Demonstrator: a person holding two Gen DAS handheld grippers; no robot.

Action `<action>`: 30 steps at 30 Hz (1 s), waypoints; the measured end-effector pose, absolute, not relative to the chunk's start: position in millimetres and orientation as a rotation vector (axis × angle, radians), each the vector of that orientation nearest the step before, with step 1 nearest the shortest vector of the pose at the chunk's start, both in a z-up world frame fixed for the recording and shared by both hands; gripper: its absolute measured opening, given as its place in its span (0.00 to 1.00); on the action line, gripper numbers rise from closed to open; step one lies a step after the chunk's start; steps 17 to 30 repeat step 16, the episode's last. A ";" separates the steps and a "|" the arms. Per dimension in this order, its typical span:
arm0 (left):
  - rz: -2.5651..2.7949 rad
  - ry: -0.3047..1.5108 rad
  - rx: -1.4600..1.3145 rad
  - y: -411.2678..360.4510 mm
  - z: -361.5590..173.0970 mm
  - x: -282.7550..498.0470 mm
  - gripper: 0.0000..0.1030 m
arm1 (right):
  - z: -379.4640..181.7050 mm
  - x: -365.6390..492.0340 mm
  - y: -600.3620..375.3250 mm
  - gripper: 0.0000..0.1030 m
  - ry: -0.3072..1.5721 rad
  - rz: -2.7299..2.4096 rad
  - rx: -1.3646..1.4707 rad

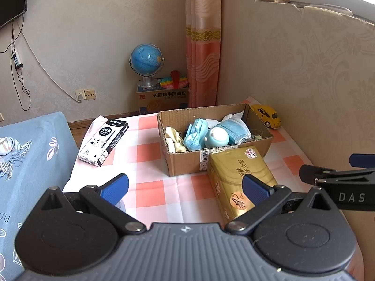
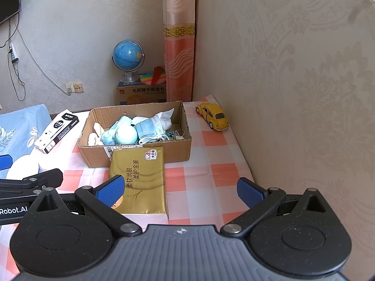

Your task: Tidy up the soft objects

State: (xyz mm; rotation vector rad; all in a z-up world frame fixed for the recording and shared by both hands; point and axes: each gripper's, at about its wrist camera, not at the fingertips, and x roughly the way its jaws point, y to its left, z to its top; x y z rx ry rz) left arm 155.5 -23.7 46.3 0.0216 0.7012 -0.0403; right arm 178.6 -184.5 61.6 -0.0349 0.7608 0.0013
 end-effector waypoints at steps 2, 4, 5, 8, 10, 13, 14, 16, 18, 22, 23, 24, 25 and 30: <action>-0.040 0.701 0.023 -23.9 46.3 155.4 1.00 | 61.4 178.4 -184.4 1.00 0.761 0.002 -0.035; -0.039 0.701 0.023 -24.1 46.4 155.4 1.00 | 61.4 178.1 -184.3 1.00 0.762 0.002 -0.033; -0.041 0.701 0.023 -24.0 46.4 155.4 1.00 | 62.0 177.9 -185.1 1.00 0.761 0.002 -0.033; -0.041 0.701 0.022 -24.1 46.3 155.2 1.00 | 61.8 177.6 -184.9 1.00 0.763 0.002 -0.033; -0.040 0.700 0.022 -23.5 46.1 155.0 1.00 | 62.2 176.7 -185.4 1.00 0.763 0.001 -0.034; -0.041 0.700 0.021 -23.9 46.3 155.1 1.00 | 62.9 175.8 -185.8 1.00 0.763 0.001 -0.033; -0.041 0.701 0.021 -24.1 46.0 154.9 1.00 | 62.5 176.2 -185.9 1.00 0.764 0.001 -0.034; -0.041 0.701 0.021 -24.4 46.2 154.7 1.00 | 62.5 176.2 -185.9 1.00 0.764 0.001 -0.033; -0.041 0.701 0.021 -24.4 46.2 154.7 1.00 | 62.5 176.2 -185.9 1.00 0.764 0.001 -0.033; -0.041 0.701 0.021 -24.4 46.2 154.7 1.00 | 62.5 176.2 -185.9 1.00 0.764 0.001 -0.033; -0.041 0.701 0.021 -24.4 46.2 154.7 1.00 | 62.5 176.2 -185.9 1.00 0.764 0.001 -0.033; -0.041 0.701 0.021 -24.4 46.2 154.7 1.00 | 62.5 176.2 -185.9 1.00 0.764 0.001 -0.033; -0.041 0.701 0.021 -24.4 46.2 154.7 1.00 | 62.5 176.2 -185.9 1.00 0.764 0.001 -0.033; -0.041 0.701 0.021 -24.4 46.2 154.7 1.00 | 62.5 176.2 -185.9 1.00 0.764 0.001 -0.033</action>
